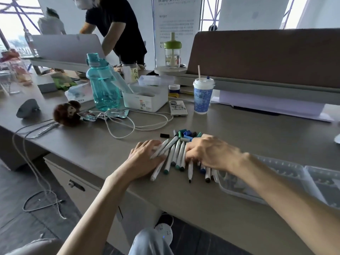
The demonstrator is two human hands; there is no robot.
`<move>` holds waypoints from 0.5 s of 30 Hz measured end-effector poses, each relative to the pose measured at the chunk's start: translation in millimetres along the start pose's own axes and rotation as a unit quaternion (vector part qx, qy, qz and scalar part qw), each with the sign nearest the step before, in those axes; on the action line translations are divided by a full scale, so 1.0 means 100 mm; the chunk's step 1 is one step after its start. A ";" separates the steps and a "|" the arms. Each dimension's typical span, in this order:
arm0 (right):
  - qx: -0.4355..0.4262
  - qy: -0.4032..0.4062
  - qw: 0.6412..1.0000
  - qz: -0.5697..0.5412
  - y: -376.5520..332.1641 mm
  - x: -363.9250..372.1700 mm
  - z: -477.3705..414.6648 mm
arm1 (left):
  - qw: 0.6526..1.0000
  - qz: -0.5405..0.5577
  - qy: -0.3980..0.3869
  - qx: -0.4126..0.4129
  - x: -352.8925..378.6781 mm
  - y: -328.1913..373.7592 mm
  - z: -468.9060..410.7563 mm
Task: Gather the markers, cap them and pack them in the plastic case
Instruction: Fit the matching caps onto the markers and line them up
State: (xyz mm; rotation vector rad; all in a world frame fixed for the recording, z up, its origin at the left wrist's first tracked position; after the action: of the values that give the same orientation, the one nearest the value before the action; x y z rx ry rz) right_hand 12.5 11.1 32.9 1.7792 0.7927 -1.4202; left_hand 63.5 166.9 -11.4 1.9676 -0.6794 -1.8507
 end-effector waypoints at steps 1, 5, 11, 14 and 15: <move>-0.003 -0.001 1.000 -0.003 -0.01 0.00 0.00 | 1.000 0.005 0.004 -0.002 0.00 0.00 -0.02; -0.010 0.001 1.000 -0.003 0.01 0.02 0.01 | 1.000 0.022 0.013 -0.013 0.02 0.05 -0.14; 0.078 0.097 0.990 -0.067 0.29 -0.07 0.21 | 0.998 0.006 0.037 -0.054 0.02 0.12 -0.28; 0.168 0.197 0.949 -0.178 0.48 -0.10 0.36 | 0.997 -0.008 0.042 -0.059 0.02 0.16 -0.33; 0.183 0.238 0.931 -0.208 0.53 -0.10 0.40 | 0.997 -0.010 0.044 -0.060 0.03 0.19 -0.35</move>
State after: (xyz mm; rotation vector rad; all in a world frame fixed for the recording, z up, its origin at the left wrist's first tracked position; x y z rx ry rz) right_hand 32.0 -52.0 45.5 2.4036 1.2828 -1.4856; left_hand 96.7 147.7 -0.5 1.9722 -0.5128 -1.7612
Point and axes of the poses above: each hand's wrist, its own z-axis away from the middle knuckle, its own x-axis out of the palm, y = z × x, the point moved 8 cm from there along -z, towards the middle knuckle, and after that the axes turned 14 degrees about -x, right-handed, at the moved point
